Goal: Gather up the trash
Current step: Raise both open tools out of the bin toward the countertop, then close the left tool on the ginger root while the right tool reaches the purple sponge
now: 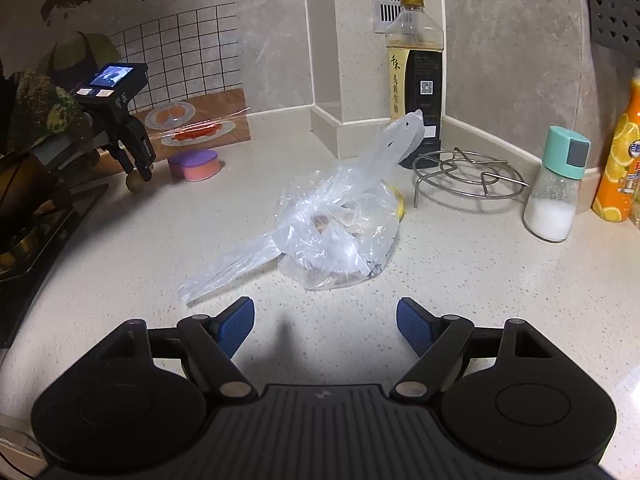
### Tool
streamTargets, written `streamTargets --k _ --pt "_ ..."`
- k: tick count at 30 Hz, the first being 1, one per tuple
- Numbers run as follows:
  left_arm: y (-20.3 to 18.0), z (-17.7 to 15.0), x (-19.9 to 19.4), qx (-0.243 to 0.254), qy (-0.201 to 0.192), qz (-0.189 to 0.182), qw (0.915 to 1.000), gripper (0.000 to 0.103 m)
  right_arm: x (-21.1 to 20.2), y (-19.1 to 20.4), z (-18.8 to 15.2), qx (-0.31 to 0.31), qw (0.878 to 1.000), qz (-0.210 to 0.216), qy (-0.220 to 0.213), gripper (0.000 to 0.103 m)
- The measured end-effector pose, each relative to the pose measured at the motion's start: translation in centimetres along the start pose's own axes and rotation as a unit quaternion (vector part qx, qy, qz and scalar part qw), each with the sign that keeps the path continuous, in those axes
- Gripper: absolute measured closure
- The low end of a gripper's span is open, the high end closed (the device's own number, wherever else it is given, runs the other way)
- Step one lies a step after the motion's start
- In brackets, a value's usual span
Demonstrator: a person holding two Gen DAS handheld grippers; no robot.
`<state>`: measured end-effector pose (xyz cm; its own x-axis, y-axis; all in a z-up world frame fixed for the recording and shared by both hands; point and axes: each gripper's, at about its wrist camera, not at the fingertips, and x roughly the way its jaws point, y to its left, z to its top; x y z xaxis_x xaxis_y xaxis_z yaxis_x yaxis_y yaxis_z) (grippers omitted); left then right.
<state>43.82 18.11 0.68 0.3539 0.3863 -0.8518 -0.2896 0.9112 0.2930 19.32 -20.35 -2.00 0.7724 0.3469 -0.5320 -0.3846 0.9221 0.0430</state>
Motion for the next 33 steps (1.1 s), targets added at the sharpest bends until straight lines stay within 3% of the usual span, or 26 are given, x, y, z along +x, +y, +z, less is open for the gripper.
streamTargets --k 7,10,13,14,17,18,19,21,23,26,28,30,33 --pt "-1.1 -0.5 0.6 0.034 0.002 0.023 0.9992 0.063 0.7 -1.1 -0.9 0.016 1.0 -0.005 0.01 0.023" --pt "-1.3 -2.2 -0.7 0.044 0.003 -0.001 0.999 0.064 1.0 -1.0 -0.8 0.019 1.0 -0.004 0.013 0.023" --pt "-1.6 -5.3 -3.6 0.033 -0.002 -0.072 0.9968 0.066 0.9 -0.3 -0.1 0.014 1.0 -0.003 0.008 0.023" --pt "-1.8 -6.5 -4.9 0.03 -0.006 -0.105 0.994 0.066 0.8 0.0 0.2 0.014 1.0 -0.002 0.005 0.023" --pt "-2.6 -11.6 -9.5 0.045 -0.032 -0.218 0.9744 0.068 0.4 1.0 1.6 0.024 1.0 0.007 -0.008 0.023" --pt "-2.7 -13.5 -10.8 0.051 -0.04 -0.244 0.9675 0.078 0.4 1.3 2.1 0.031 0.999 0.012 -0.011 0.023" --pt "-2.8 -16.1 -12.0 0.059 -0.052 -0.269 0.96 0.098 0.5 1.7 2.7 0.038 0.999 0.018 -0.011 0.023" --pt "-2.7 -20.2 -13.6 0.061 -0.073 -0.305 0.9477 0.092 1.2 2.8 4.1 0.04 0.999 0.032 -0.002 0.023" --pt "-2.3 -24.0 -14.3 0.043 -0.087 -0.356 0.9296 0.092 2.1 4.4 5.5 0.025 0.999 0.034 0.004 0.023" --pt "-1.9 -27.6 -14.0 0.004 -0.119 -0.38 0.9173 0.092 4.5 7.9 7.8 -0.015 1.0 0.009 -0.003 0.023" --pt "-1.7 -29.0 -13.1 -0.015 -0.136 -0.375 0.9168 0.094 6.0 9.5 8.6 -0.015 1.0 0.008 -0.002 0.023" --pt "-1.2 -29.7 -12.8 -0.038 -0.16 -0.377 0.9116 0.094 7.3 10.4 8.6 0.005 0.999 0.039 0.011 0.023" --pt "-0.2 -30.9 -13.1 -0.051 -0.207 -0.344 0.9145 0.093 8.2 11.9 7.2 0.014 0.996 0.073 0.04 0.023"
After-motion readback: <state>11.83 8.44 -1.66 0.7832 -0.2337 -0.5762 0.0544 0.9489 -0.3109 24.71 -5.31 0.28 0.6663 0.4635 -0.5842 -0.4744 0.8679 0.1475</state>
